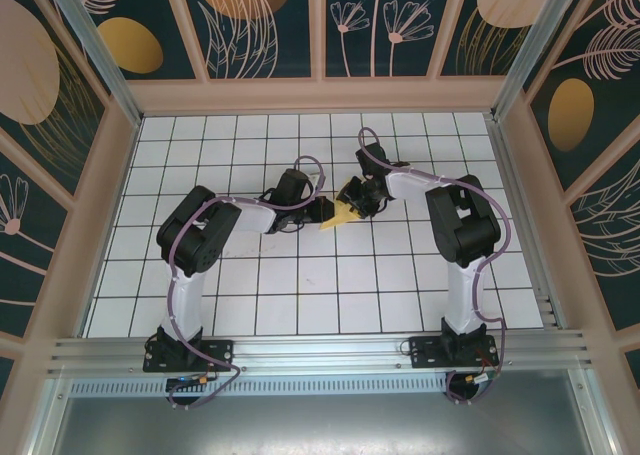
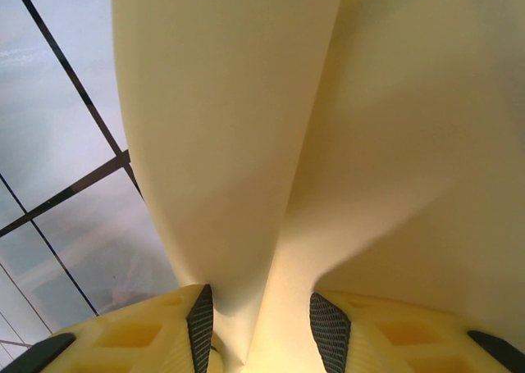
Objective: Fold a paper plane with a square sheet of paper (pick it up from the middle)
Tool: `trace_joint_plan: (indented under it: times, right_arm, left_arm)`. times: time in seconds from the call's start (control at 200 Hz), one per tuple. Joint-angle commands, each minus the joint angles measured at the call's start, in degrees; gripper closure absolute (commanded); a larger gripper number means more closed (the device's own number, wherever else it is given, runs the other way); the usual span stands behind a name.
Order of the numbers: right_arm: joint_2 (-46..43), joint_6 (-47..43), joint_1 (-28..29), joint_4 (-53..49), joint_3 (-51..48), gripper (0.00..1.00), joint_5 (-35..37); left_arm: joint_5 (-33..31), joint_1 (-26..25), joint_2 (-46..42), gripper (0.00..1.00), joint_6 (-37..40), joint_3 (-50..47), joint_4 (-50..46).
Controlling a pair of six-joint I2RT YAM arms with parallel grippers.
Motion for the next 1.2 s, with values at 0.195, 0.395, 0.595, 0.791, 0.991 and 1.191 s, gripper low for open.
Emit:
trace_joint_plan:
  times: [0.195,0.395,0.595,0.791,0.991,1.191]
  right_arm:
    - [8.92,0.51,-0.12,-7.94,-4.17,0.56,9.94]
    - [8.57,0.11,-0.12,-7.85,-3.69,0.57,9.41]
    - [2.85,-5.07,-0.79,-4.32,-0.36,0.58,6.41]
    - [-6.55,-11.44,-3.00,0.85,2.22,0.55,2.51]
    - [-12.36,-15.35,-3.50,7.30,-2.07,0.69,-2.14]
    - [-8.83,-17.06,-2.86,10.86,-3.32,0.90,-7.74]
  left_arm:
    - [-0.62,-0.02,2.06,0.91,1.09,1.55,-3.63]
    - [-2.74,-0.12,2.76,0.94,2.10,1.72,-6.65]
    - [-5.66,-0.26,3.48,0.98,3.46,0.64,-10.11]
    - [-6.35,-0.29,4.51,1.00,4.08,-0.12,-11.17]
    - [-6.43,-0.35,4.66,1.00,4.50,-0.21,-11.25]
    - [-6.51,-0.39,4.79,1.00,5.40,0.14,-11.78]
